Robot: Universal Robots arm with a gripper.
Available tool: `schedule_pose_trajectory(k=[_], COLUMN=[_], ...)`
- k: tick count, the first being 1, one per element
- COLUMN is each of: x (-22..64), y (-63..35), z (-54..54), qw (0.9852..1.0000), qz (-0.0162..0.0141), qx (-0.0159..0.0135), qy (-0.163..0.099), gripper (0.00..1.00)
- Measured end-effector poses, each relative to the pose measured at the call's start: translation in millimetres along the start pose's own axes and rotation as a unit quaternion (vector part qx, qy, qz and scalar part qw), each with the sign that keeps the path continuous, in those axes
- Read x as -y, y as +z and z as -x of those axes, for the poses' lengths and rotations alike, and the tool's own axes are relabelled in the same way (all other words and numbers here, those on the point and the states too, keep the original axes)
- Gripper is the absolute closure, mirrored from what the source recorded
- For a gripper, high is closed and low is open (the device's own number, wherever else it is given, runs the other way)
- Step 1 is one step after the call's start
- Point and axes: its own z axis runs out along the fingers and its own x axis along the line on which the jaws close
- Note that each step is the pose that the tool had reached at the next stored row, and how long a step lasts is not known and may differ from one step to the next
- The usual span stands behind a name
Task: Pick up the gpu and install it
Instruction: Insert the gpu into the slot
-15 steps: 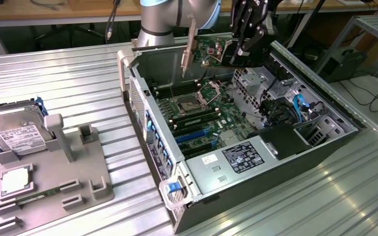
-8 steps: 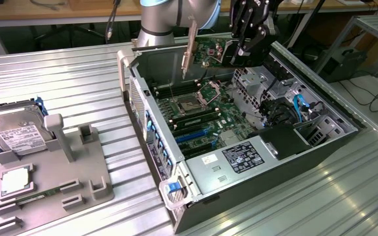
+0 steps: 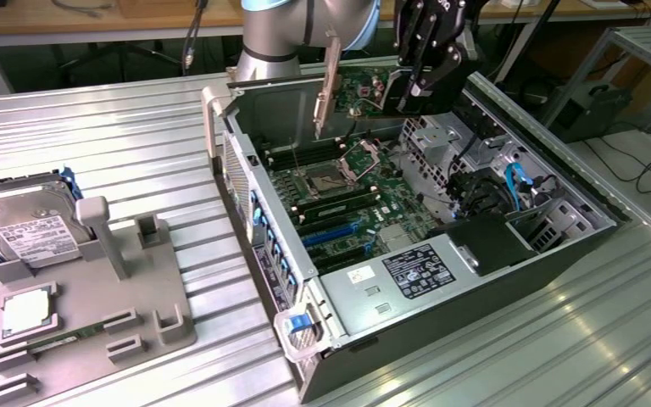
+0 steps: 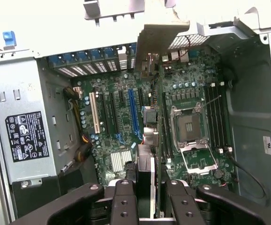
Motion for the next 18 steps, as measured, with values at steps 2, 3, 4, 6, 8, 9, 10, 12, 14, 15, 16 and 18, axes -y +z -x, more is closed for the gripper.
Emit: schedule_pose_trajectory(k=[2,3,4,6,8,9,10,12,14,15,16,18], x=[0.0,0.1,0.1,0.0,0.0,0.0,0.0,0.0,0.0,0.0,0.0,0.0], y=[0.0,0.5,0.8,0.9,0.9,0.9,0.9,0.9,0.9,0.9,1.0,1.1], z=[0.0,0.1,0.0,-0.1,0.0,0.0,0.0,0.0,0.0,0.0,0.0,0.0], qw=[1.0000,0.9999,0.9999,0.9997,0.9992,0.9990,0.9988,0.9982,0.9979,0.9978,0.9978,0.9977], qz=[0.0002,0.0001,0.0001,0.0003,0.0007,0.0007,0.0008,0.0011,0.0012,0.0012,0.0013,0.0013], qx=[-0.0003,-0.0013,-0.0023,-0.0027,-0.0033,-0.0035,-0.0036,-0.0040,-0.0042,-0.0043,-0.0044,-0.0044], qy=[-0.008,-0.012,-0.015,-0.025,-0.040,-0.045,-0.049,-0.060,-0.064,-0.066,-0.066,-0.068], gripper=[0.72,0.72,0.72,0.72,0.72,0.72,0.72,0.72,0.72,0.72,0.72,0.72])
